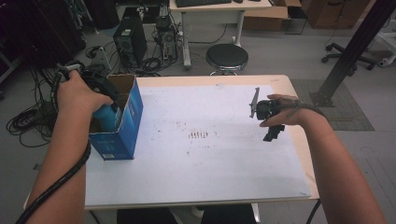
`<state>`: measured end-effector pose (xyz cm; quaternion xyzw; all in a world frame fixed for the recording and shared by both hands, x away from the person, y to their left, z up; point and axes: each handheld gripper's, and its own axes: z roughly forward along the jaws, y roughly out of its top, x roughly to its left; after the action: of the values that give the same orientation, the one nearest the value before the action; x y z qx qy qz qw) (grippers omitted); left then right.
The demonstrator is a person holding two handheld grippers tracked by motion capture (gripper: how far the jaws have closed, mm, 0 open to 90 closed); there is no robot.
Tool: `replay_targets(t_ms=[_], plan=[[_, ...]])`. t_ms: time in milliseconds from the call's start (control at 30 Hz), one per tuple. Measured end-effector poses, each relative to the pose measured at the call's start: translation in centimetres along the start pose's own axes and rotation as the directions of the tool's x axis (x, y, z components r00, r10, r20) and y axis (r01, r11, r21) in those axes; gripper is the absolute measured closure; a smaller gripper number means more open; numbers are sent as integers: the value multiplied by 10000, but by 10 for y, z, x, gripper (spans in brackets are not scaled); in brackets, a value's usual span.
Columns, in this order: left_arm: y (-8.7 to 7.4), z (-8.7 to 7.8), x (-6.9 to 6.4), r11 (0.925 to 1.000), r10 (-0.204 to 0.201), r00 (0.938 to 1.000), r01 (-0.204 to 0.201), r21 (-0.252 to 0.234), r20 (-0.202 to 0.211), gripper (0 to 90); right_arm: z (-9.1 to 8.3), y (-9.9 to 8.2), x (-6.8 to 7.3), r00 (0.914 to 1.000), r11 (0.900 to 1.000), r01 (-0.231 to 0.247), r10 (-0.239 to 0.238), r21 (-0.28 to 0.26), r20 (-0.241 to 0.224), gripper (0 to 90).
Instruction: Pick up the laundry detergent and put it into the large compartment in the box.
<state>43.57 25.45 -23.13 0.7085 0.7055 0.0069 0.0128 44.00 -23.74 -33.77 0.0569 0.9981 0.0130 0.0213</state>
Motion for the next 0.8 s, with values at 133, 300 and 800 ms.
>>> replay_targets(t_ms=[133,300,800], plan=[[0,5,0,10000,21,10000,-21,12,9,375,0,0,0,10000,10000,49,-48,-57,28,62],[-1,9,0,10000,-4,10000,4,-25,2,375,0,-1,0,10000,10000,6,-6,-32,20,62],[-2,29,2,10000,-88,9999,87,-23,-134,375,1,-1,2,10000,10000,-23,23,-49,3,62]])
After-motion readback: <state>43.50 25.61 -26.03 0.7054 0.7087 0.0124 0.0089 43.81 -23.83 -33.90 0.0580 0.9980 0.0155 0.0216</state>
